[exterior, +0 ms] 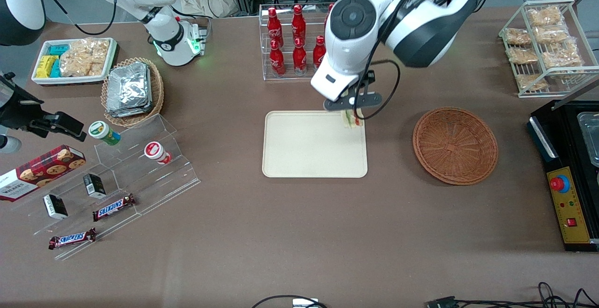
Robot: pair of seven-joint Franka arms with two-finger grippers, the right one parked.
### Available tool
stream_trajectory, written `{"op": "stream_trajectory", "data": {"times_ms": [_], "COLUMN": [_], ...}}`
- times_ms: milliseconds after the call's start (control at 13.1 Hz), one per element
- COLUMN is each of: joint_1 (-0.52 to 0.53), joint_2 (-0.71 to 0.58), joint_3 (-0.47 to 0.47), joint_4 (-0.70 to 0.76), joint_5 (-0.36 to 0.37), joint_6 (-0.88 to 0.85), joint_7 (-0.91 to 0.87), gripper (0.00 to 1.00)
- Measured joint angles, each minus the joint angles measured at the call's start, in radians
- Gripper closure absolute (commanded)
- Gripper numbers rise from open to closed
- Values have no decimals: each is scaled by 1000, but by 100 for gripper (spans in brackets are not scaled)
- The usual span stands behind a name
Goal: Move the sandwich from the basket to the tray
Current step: 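Carry the sandwich over the cream tray and lower it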
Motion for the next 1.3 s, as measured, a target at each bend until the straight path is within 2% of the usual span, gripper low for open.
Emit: {"op": "stream_trajectory", "data": {"times_ms": [305, 458, 763, 1221, 1298], "joint_1": [2, 3, 7, 8, 7], "joint_2": [18, 22, 25, 80, 88], "joint_3": [7, 27, 91, 114, 115], "joint_4": [-286, -406, -571, -604, -610], "joint_5": [151, 198, 216, 216, 216], "joint_6": [284, 419, 659, 784, 801], "joint_7": [4, 4, 8, 8, 8], "gripper": [92, 92, 92, 91, 86]}}
